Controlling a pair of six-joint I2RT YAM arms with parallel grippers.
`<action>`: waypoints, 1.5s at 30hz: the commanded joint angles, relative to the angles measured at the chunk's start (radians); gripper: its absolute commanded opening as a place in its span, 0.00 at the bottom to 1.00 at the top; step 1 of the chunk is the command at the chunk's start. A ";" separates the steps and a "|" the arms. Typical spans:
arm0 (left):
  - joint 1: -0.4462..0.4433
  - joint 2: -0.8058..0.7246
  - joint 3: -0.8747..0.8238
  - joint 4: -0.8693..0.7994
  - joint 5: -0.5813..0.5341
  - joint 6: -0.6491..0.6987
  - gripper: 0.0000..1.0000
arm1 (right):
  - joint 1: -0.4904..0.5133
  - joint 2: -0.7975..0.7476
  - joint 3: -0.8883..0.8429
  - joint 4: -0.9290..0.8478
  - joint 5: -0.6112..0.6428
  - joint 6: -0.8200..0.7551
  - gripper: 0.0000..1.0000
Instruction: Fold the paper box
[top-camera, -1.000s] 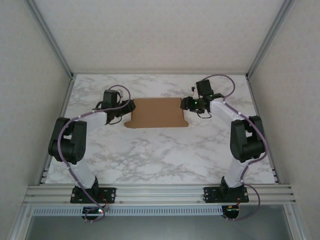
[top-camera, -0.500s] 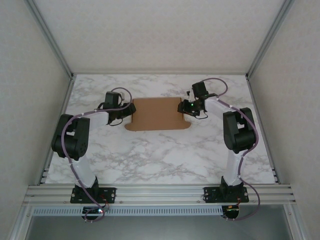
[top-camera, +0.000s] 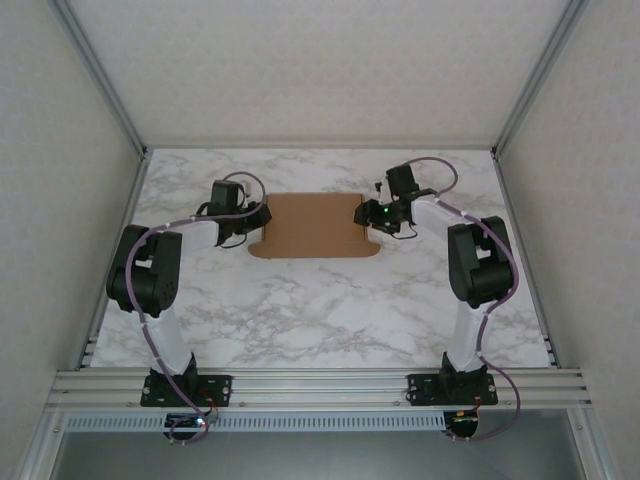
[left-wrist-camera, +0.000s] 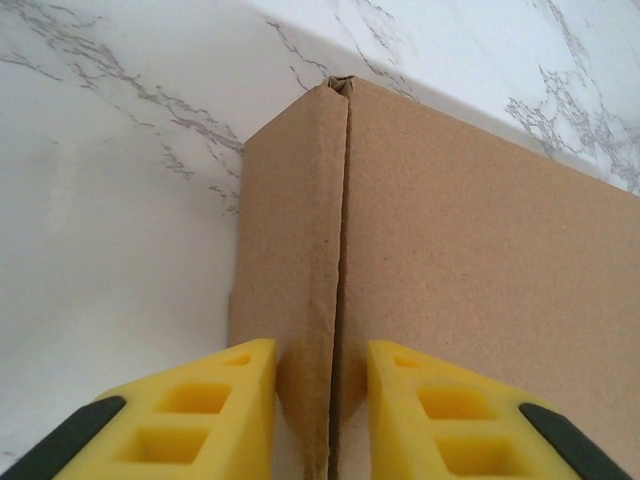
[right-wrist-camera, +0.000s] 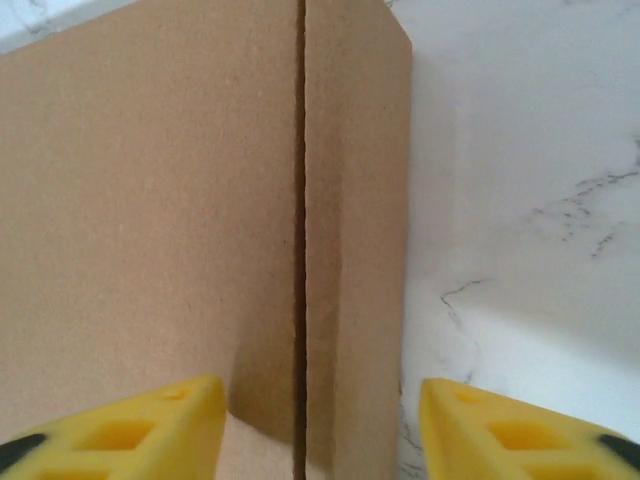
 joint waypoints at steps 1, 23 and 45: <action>0.024 0.054 -0.004 -0.112 -0.039 0.063 0.28 | -0.048 -0.061 -0.031 0.060 -0.062 0.055 0.61; 0.091 0.098 -0.018 -0.106 0.079 0.135 0.09 | -0.089 0.134 0.012 0.121 -0.347 0.086 0.72; 0.115 0.142 -0.023 -0.098 0.127 0.130 0.03 | -0.017 0.170 -0.043 0.371 -0.561 0.286 0.73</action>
